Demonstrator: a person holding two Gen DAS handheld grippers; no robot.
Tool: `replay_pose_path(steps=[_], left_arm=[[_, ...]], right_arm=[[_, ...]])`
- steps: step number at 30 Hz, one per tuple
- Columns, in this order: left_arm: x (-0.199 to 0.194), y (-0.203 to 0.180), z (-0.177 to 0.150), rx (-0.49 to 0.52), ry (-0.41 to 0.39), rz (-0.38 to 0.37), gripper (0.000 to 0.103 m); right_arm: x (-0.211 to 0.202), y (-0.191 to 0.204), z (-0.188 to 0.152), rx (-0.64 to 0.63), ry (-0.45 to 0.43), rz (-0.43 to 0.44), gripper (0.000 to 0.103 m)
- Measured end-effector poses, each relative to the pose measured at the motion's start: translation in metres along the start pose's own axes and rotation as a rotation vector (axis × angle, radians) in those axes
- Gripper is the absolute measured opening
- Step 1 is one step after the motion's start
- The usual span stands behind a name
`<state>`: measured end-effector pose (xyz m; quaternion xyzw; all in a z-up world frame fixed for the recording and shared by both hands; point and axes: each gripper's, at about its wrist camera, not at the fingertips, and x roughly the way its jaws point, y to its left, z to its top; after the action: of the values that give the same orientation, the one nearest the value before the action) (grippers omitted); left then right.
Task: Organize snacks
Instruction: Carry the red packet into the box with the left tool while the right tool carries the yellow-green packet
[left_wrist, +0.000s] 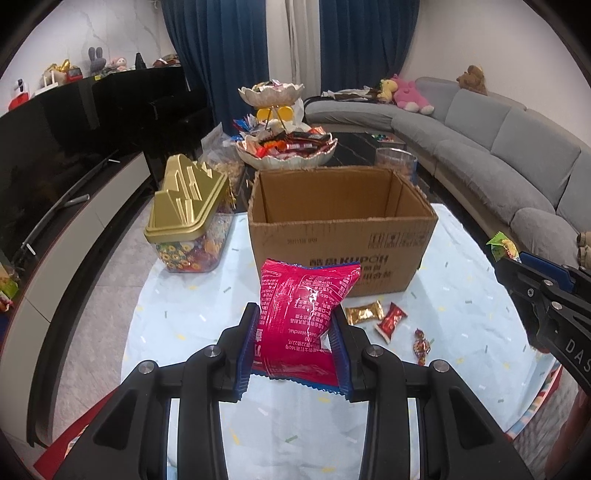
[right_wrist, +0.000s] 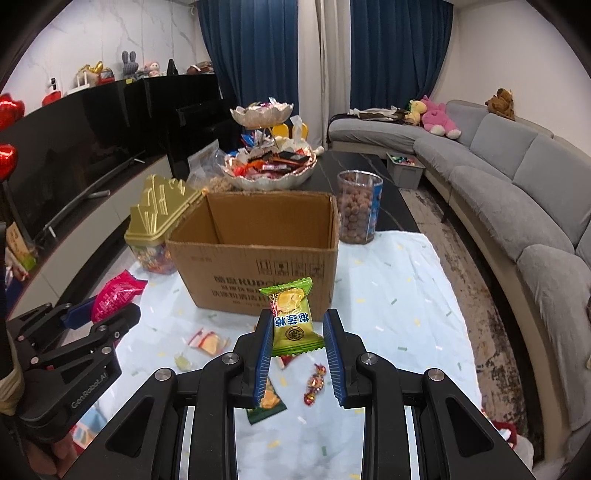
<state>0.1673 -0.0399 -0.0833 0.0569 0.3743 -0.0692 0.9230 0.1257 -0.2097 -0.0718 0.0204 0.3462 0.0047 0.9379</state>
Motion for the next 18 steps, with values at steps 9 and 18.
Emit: replay_pose_path(steps=[9, 18], left_arm=[[-0.007, 0.004, 0.023, -0.020, -0.025, 0.009, 0.036], [-0.013, 0.006, 0.049, -0.023, -0.059, 0.022, 0.037]], right_arm=[[-0.007, 0.003, 0.023, -0.004, -0.036, 0.012, 0.029], [-0.009, 0.006, 0.040, -0.009, -0.066, 0.020, 0.029]])
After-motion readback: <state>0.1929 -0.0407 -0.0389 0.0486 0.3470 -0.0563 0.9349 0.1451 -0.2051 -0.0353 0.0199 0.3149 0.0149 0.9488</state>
